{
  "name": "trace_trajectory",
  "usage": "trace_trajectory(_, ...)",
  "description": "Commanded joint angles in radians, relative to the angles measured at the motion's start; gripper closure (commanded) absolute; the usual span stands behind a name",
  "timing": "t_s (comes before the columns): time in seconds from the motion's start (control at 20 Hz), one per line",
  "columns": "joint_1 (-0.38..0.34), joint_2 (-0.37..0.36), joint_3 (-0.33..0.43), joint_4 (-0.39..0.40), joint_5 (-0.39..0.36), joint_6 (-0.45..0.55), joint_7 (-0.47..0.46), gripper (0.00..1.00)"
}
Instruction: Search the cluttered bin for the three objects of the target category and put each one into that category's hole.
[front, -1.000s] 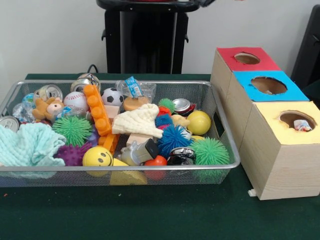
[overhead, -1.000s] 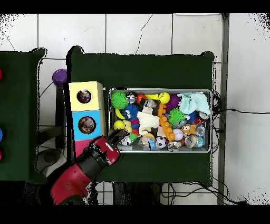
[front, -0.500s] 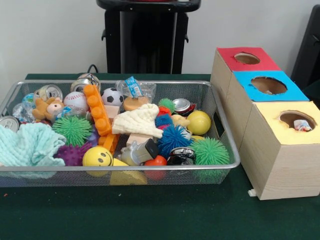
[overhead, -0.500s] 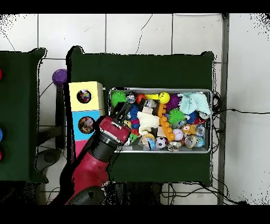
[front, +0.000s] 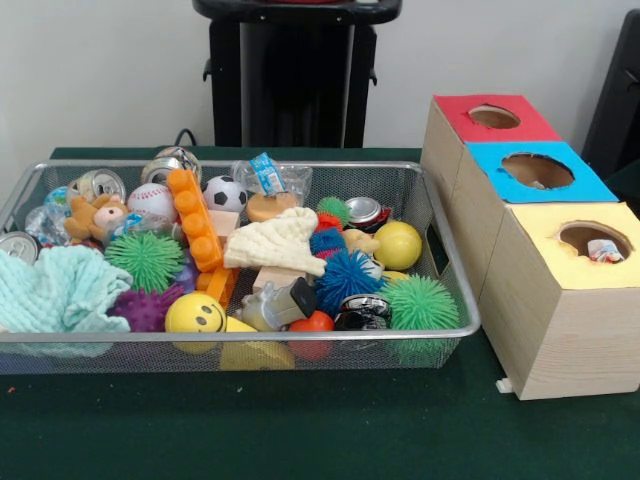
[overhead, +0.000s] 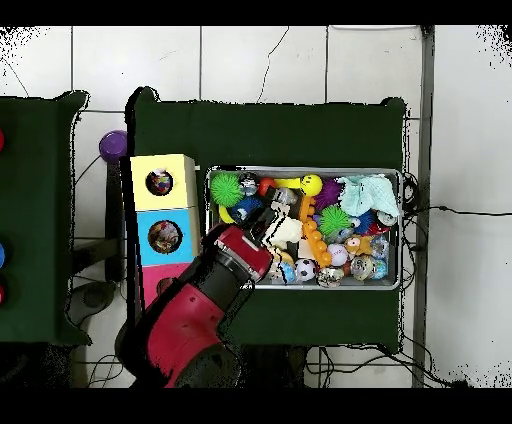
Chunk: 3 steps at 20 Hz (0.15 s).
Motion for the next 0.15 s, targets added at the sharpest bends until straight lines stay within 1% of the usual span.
trace_trajectory(0.05, -0.136, -0.328, 0.345, -0.185, -0.157, 0.226, -0.133, 1.00)
trace_trajectory(0.1, -0.146, -0.337, 0.353, -0.192, -0.169, 0.231, -0.140, 1.00)
trace_trajectory(0.15, -0.174, -0.352, 0.381, -0.200, -0.204, 0.229, -0.162, 1.00)
